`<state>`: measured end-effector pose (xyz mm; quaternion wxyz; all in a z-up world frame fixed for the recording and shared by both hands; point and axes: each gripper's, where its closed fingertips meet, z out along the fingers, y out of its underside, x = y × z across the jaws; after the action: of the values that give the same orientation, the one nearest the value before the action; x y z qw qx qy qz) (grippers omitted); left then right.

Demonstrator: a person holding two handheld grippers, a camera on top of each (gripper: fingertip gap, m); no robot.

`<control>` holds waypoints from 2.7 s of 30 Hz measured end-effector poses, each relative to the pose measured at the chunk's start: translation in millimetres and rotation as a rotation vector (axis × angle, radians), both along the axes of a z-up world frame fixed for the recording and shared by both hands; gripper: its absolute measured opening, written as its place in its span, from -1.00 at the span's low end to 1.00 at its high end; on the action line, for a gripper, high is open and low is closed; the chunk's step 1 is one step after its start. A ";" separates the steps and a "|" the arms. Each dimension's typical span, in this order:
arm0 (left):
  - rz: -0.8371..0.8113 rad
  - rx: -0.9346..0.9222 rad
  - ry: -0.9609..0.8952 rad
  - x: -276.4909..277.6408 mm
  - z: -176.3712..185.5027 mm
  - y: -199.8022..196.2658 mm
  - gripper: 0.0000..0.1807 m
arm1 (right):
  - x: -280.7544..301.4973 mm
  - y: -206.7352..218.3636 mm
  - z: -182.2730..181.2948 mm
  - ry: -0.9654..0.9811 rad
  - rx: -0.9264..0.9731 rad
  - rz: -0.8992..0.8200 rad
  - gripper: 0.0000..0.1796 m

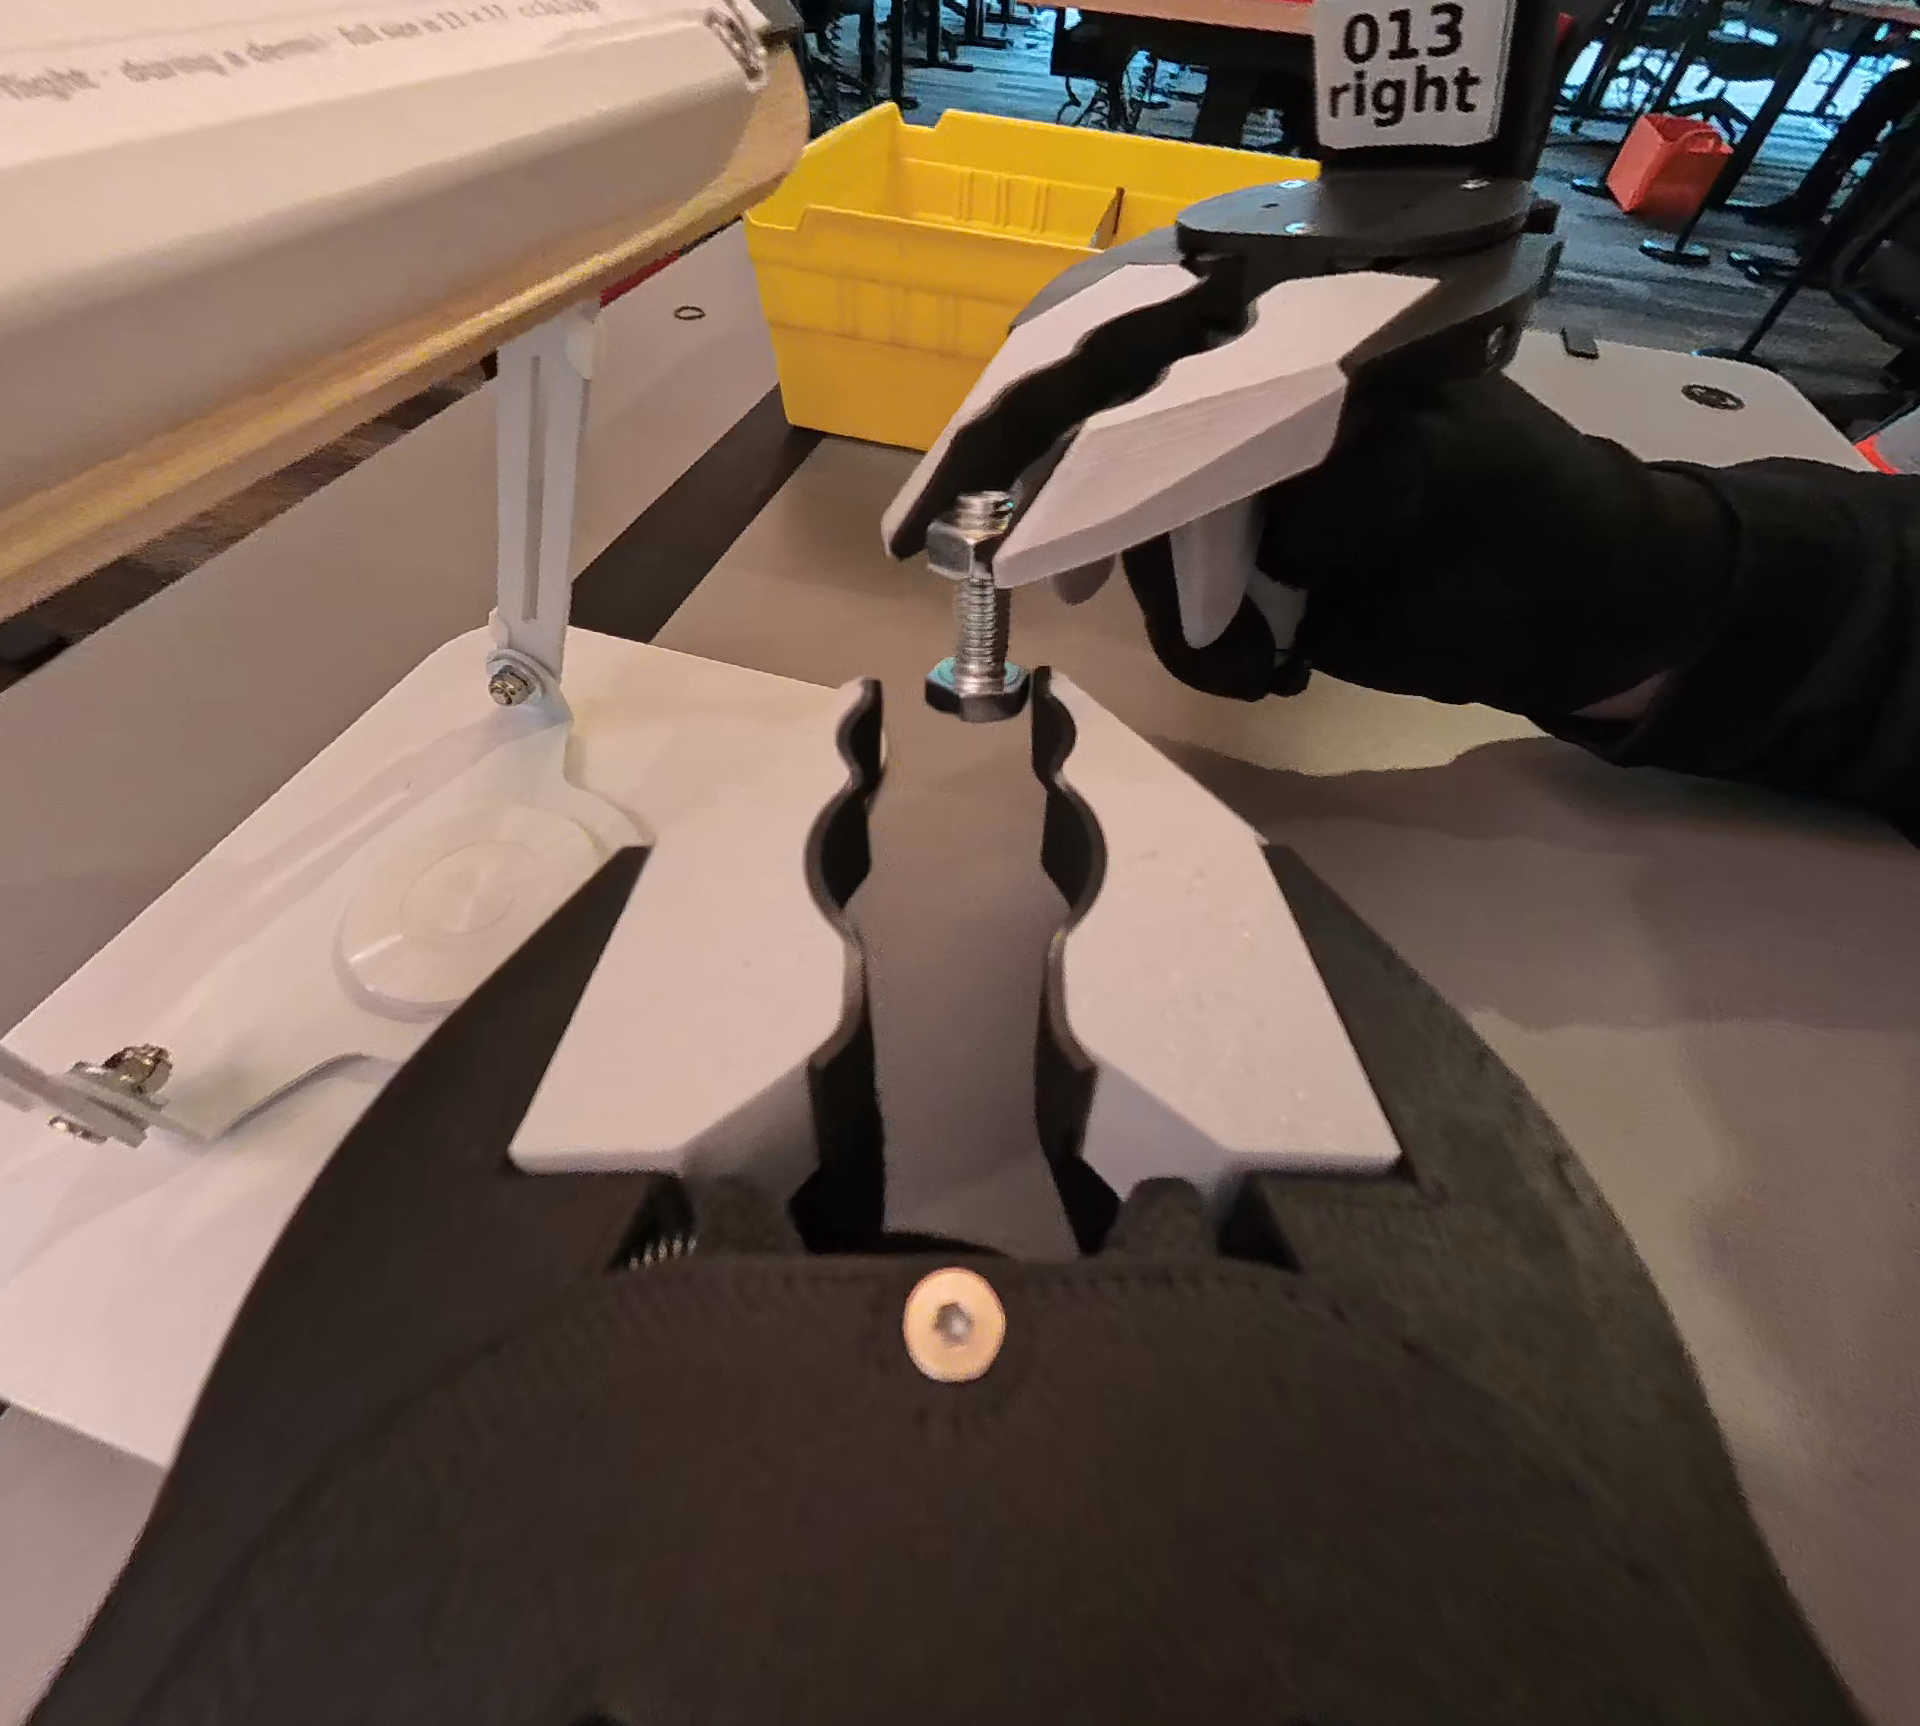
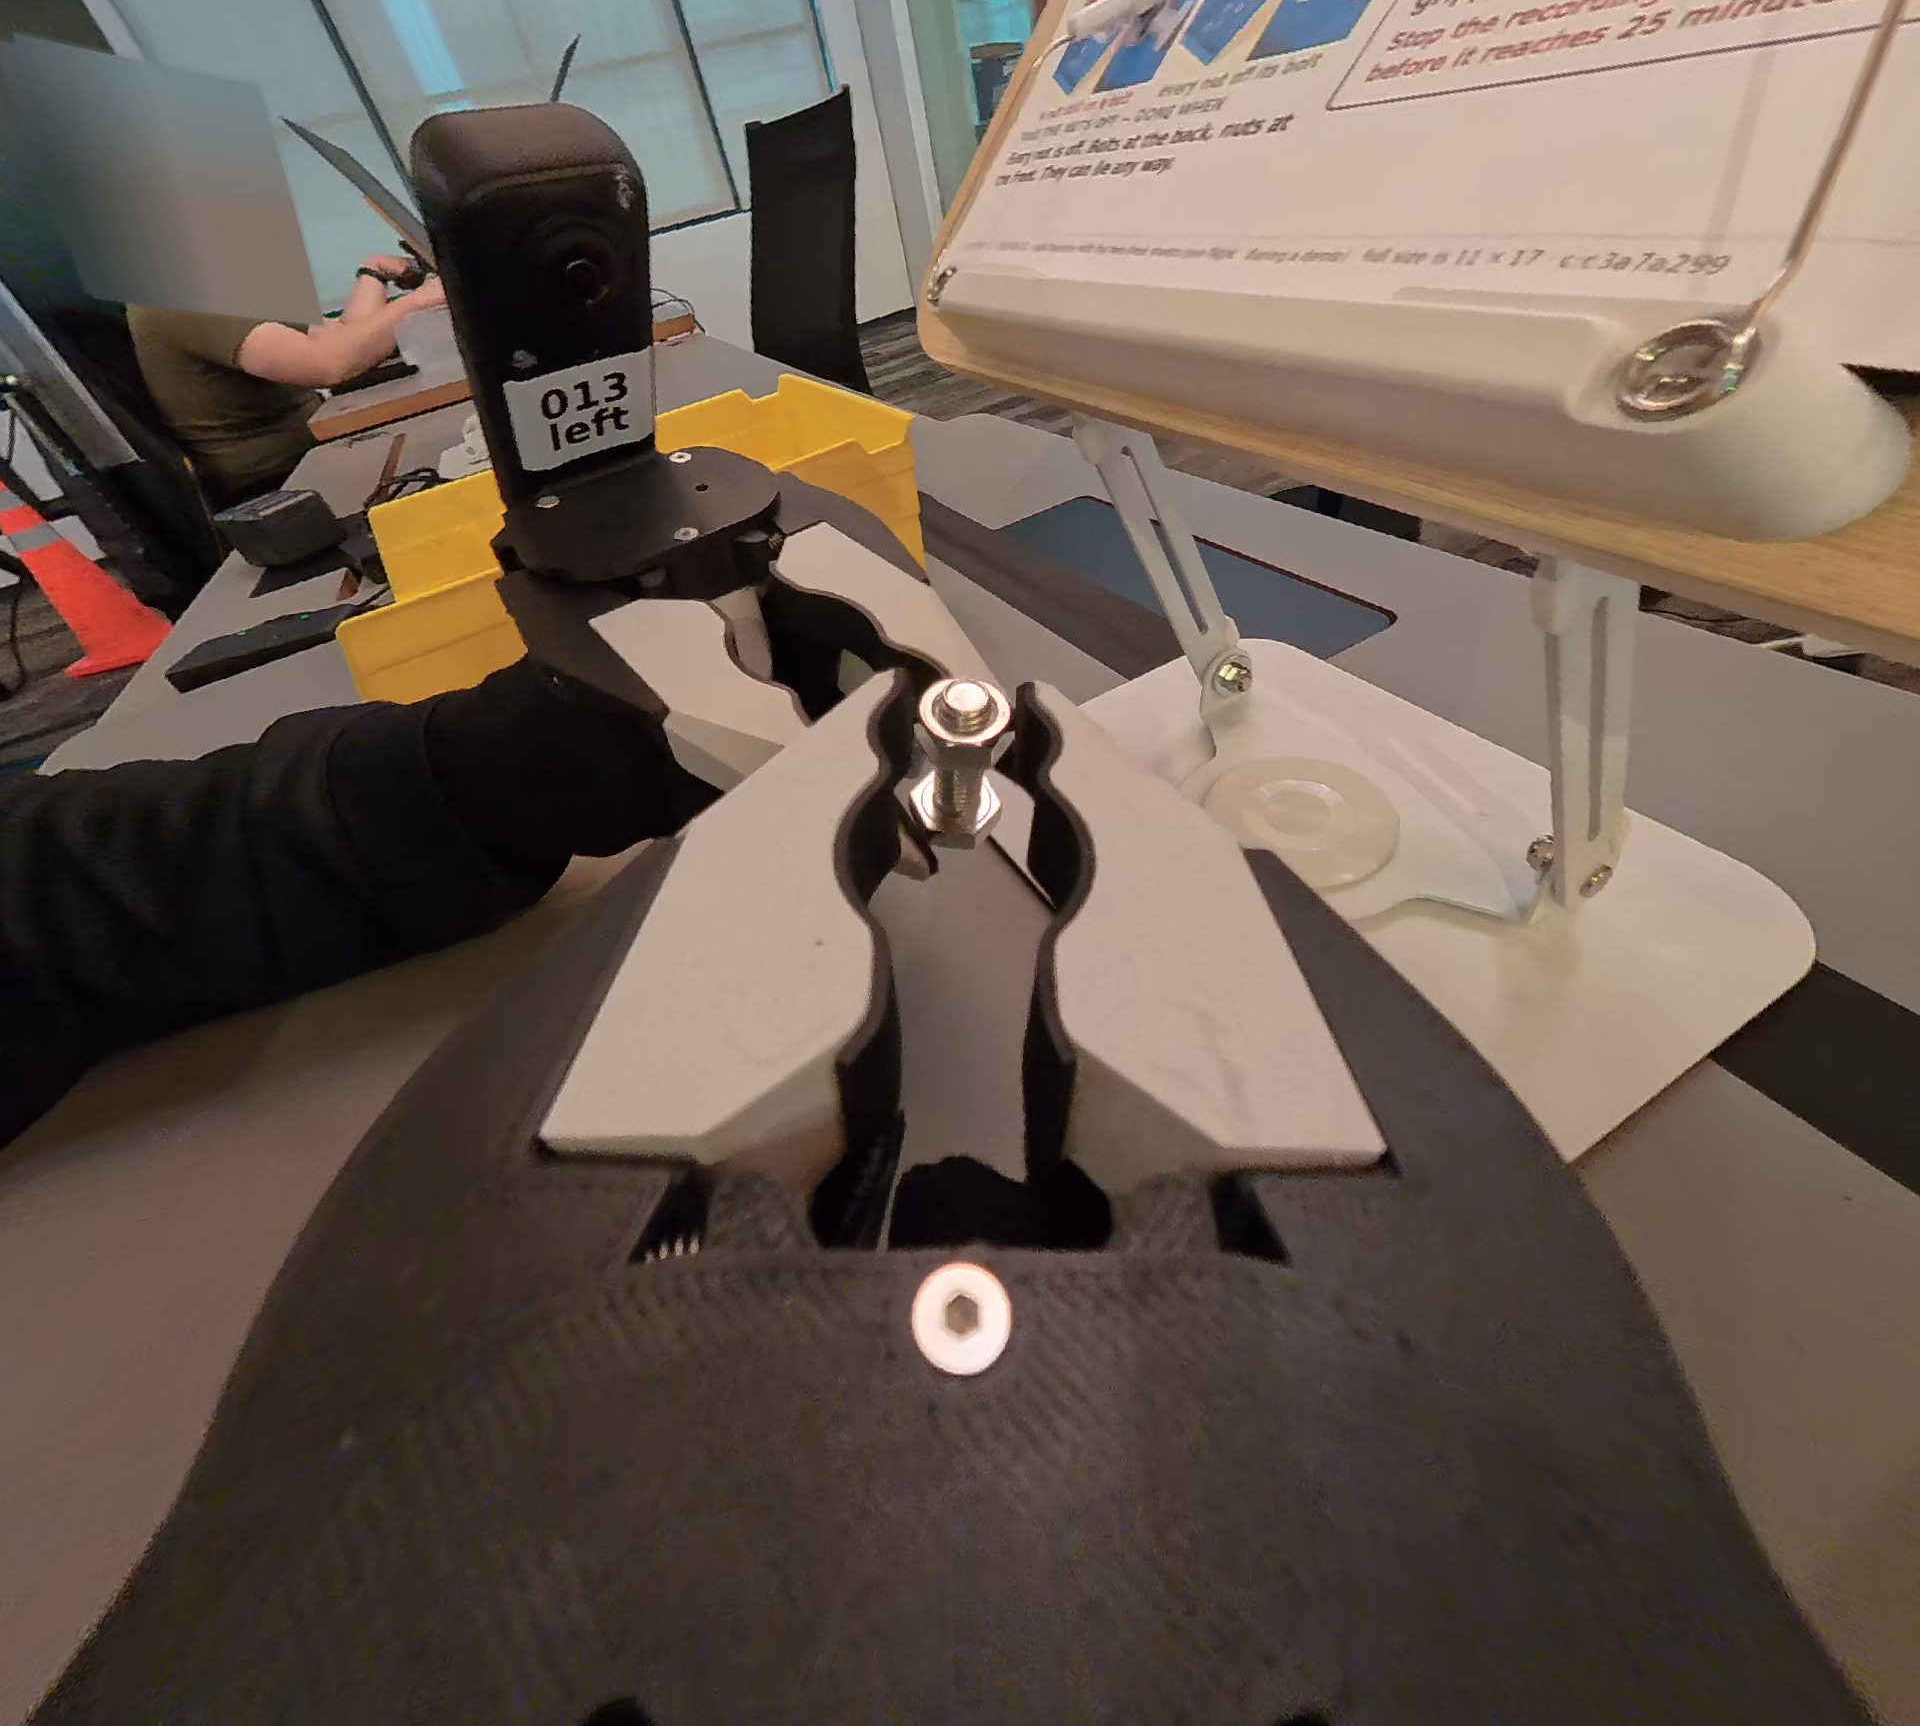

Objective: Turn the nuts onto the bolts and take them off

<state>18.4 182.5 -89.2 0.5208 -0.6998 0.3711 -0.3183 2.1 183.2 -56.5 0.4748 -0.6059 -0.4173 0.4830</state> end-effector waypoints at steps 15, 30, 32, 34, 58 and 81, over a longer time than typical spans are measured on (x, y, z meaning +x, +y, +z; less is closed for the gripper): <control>0.028 0.021 0.036 7.4 -5.9 3.6 -0.68 | 0.9 4.9 0.1 0.019 -0.024 -0.042 -0.81; -0.069 -0.009 -0.051 0.5 6.1 -8.6 -0.68 | 2.5 -5.1 2.4 0.043 -0.039 0.068 -0.81; -0.062 -0.010 -0.054 -1.7 6.7 -7.6 -0.68 | 2.5 -6.1 2.4 0.047 -0.044 0.079 -0.81; -0.071 -0.017 -0.053 -0.5 5.1 -8.5 -0.68 | 1.5 -7.4 2.0 0.048 -0.045 0.086 -0.81; -0.087 -0.011 -0.059 5.1 2.4 -10.5 -0.79 | -0.7 -9.7 3.0 0.056 -0.044 0.096 -0.81; -0.086 -0.007 -0.117 3.9 11.7 -10.8 -0.82 | 3.3 -4.7 11.9 0.117 -0.051 0.077 -0.57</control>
<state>22.2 171.7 -77.5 0.5248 -0.6653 0.3686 -0.3821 5.4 178.5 -44.6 0.4639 -0.5720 -0.3991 0.5461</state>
